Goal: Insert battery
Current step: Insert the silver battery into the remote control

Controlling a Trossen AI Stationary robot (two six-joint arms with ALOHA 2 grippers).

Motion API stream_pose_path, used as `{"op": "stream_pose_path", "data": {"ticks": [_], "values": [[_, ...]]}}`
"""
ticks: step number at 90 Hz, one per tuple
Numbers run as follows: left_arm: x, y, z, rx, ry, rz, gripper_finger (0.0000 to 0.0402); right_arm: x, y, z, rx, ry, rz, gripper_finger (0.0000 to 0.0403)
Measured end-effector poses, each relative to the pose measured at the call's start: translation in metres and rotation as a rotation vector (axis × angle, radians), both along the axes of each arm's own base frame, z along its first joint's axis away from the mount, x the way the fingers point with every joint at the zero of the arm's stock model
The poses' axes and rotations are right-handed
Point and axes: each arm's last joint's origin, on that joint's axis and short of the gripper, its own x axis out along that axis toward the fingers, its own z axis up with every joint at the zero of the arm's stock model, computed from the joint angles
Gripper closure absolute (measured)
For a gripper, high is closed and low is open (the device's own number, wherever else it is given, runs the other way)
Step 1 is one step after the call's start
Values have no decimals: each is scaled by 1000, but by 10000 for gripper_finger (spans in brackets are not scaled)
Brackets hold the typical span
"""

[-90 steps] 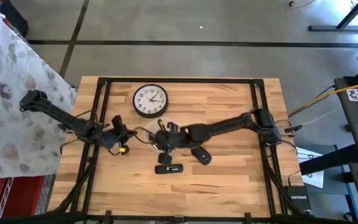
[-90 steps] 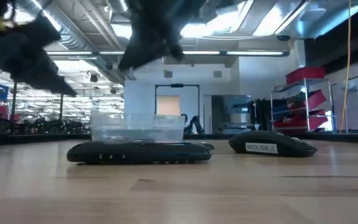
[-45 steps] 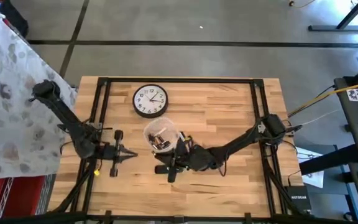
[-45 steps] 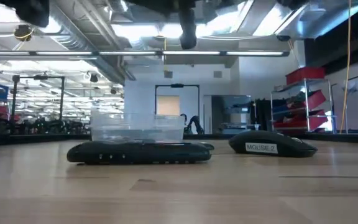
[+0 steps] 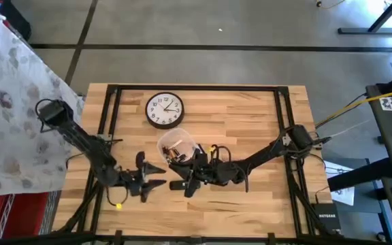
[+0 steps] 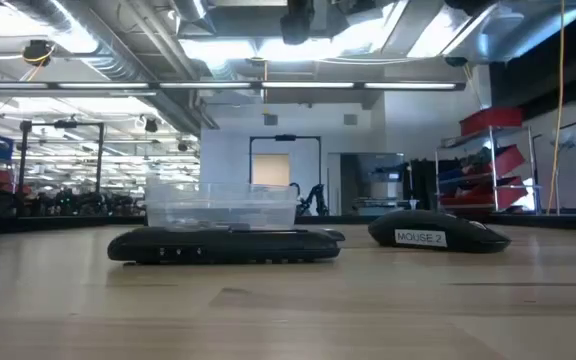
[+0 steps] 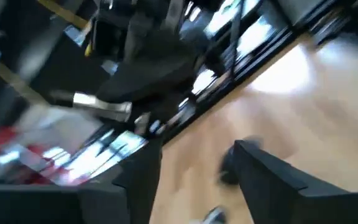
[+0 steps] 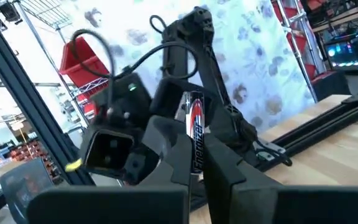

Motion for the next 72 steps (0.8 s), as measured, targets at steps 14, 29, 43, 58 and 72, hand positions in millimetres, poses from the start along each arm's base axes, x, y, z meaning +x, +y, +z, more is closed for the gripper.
{"op": "stream_pose_path", "data": {"ticks": [14, 29, 43, 58, 72], "values": [[21, 0, 4, -26, -21, 229, 218, 0, -1, 0, 8, 5, -42, 403], [34, 9, 8, -99, -58, 289, 231, 0, -2, -1, 13, 9, -69, 403], [38, 14, 12, -145, -101, 299, 235, -1, -3, -1, 20, 17, -112, 403], [37, 14, 20, -168, -149, 286, 236, -1, -4, -3, 1, 47, -175, 402], [37, 14, 23, -179, -171, 262, 236, -1, -5, -4, -5, 59, -187, 402]]}}
